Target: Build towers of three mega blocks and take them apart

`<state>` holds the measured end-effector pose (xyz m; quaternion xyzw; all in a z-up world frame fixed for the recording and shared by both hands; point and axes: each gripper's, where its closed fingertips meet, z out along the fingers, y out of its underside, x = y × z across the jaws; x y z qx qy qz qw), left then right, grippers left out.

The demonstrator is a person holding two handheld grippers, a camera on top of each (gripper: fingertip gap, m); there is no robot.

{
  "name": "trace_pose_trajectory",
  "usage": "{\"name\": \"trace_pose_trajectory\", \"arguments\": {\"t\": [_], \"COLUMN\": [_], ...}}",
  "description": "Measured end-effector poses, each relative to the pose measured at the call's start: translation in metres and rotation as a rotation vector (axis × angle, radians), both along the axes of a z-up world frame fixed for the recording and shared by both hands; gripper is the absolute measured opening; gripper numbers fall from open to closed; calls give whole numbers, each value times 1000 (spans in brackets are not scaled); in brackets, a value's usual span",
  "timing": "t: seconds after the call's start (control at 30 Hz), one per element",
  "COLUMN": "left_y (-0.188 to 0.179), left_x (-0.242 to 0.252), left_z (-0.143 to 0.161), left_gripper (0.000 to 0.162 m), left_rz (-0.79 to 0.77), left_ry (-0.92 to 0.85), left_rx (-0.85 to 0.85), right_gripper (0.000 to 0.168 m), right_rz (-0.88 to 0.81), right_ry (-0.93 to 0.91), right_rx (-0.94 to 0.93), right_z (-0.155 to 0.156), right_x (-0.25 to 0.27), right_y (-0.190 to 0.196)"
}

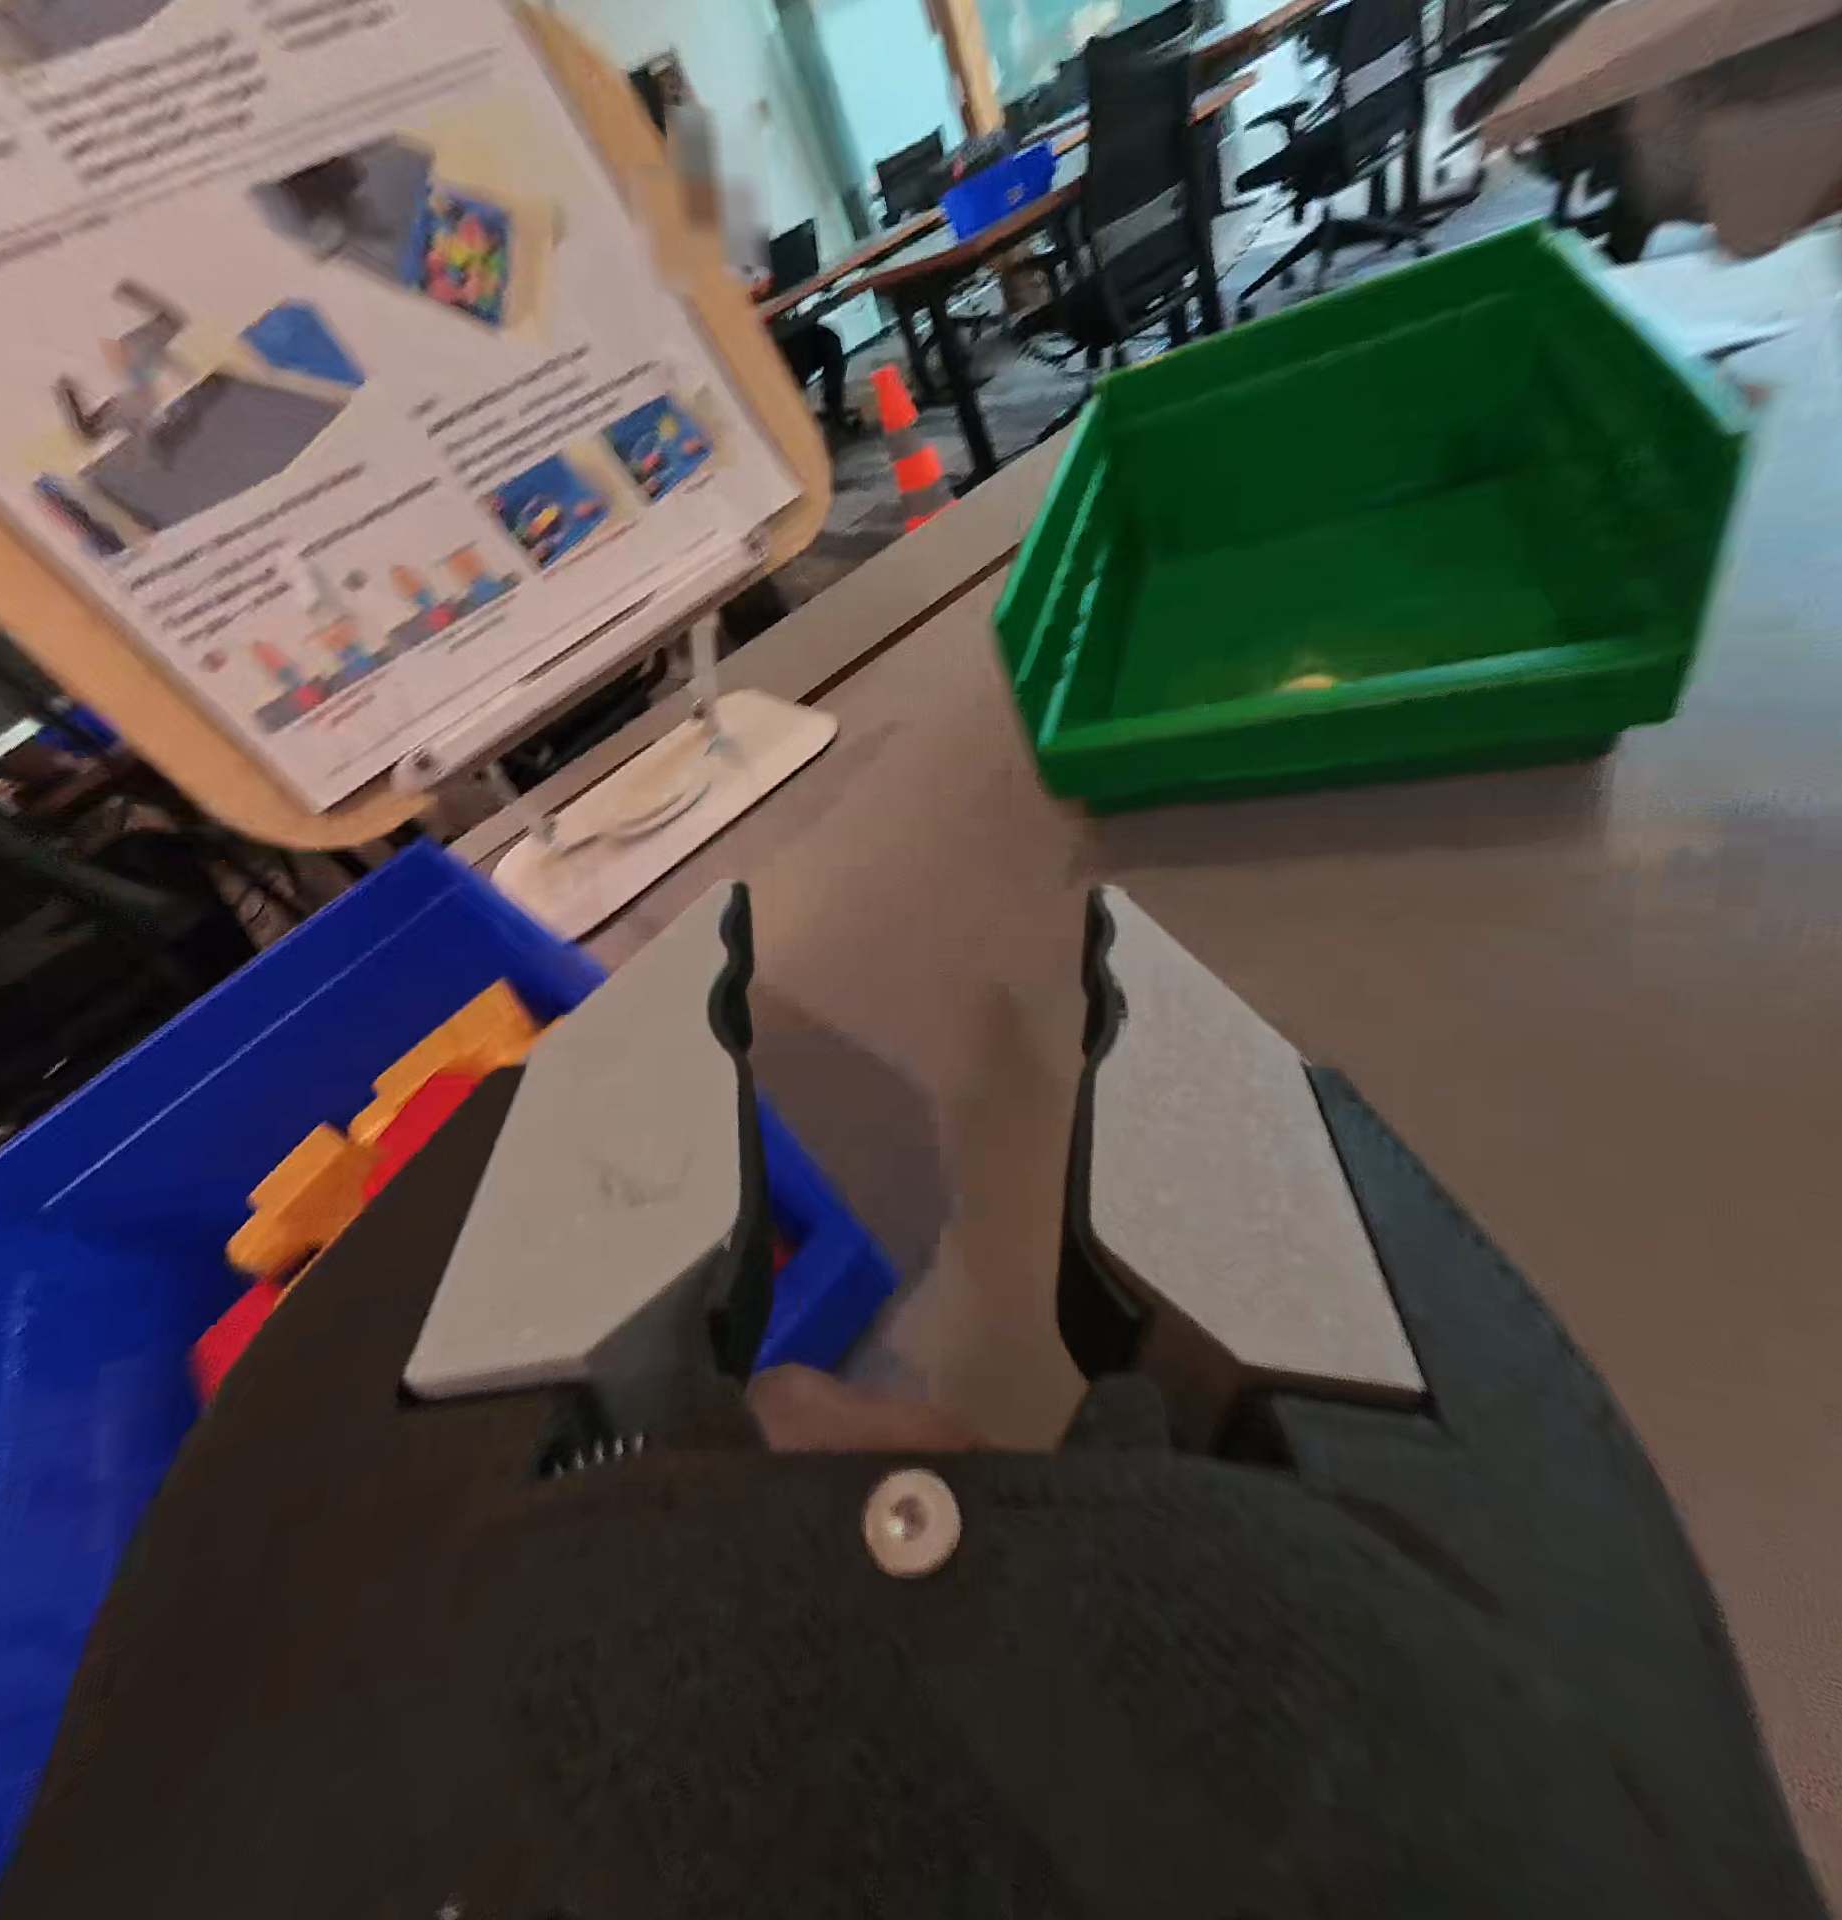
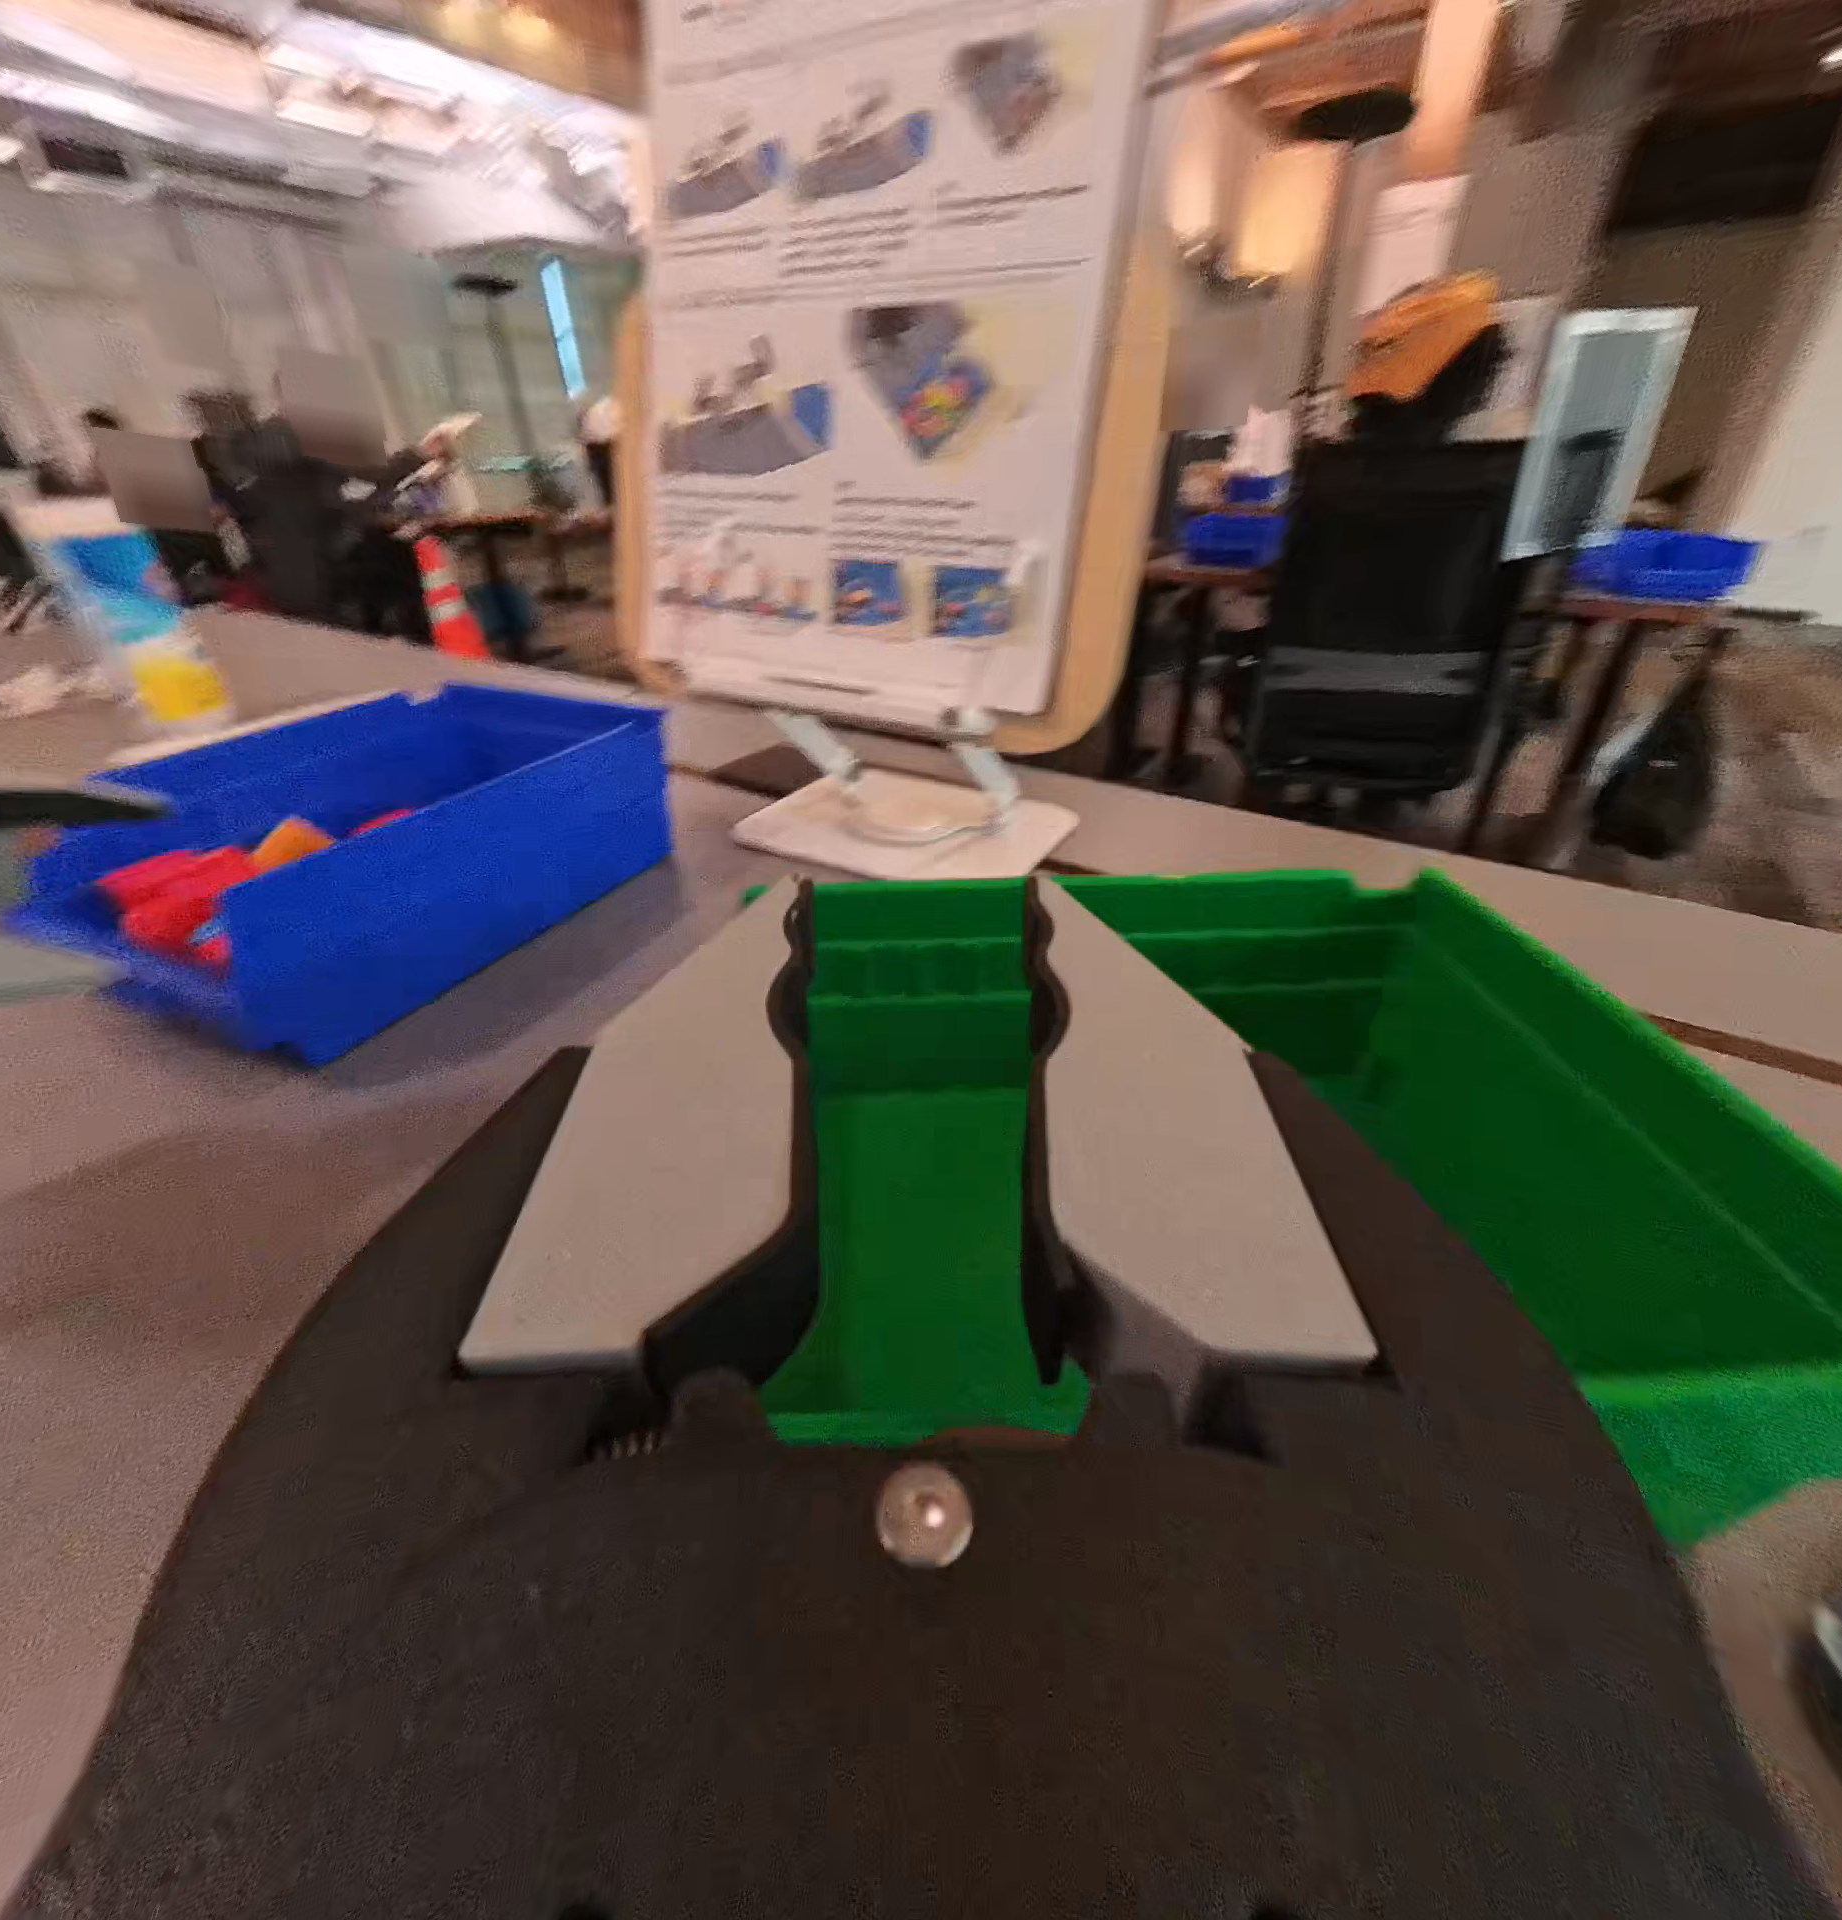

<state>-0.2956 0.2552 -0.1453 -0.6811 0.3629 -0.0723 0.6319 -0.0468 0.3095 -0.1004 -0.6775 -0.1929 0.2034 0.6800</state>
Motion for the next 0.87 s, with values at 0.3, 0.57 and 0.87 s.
{"name": "trace_pose_trajectory", "arguments": {"t": [0.3, 0.57, 0.87], "left_y": [58, 75, 58], "left_x": [-135, -215, -246], "left_z": [-64, -69, -48], "left_gripper": [45, 59, 54], "left_rz": [281, 353, 446], "left_ry": [68, -68, -45], "left_rx": [-124, -243, -116], "right_gripper": [34, 0, 26], "right_rz": [27, -96, -118], "right_ry": [-676, -621, -538], "right_rx": [-560, -835, -707], "right_z": [-117, -147, -114], "right_x": [-89, -2, 14], "right_y": [-46, -54, -49]}}
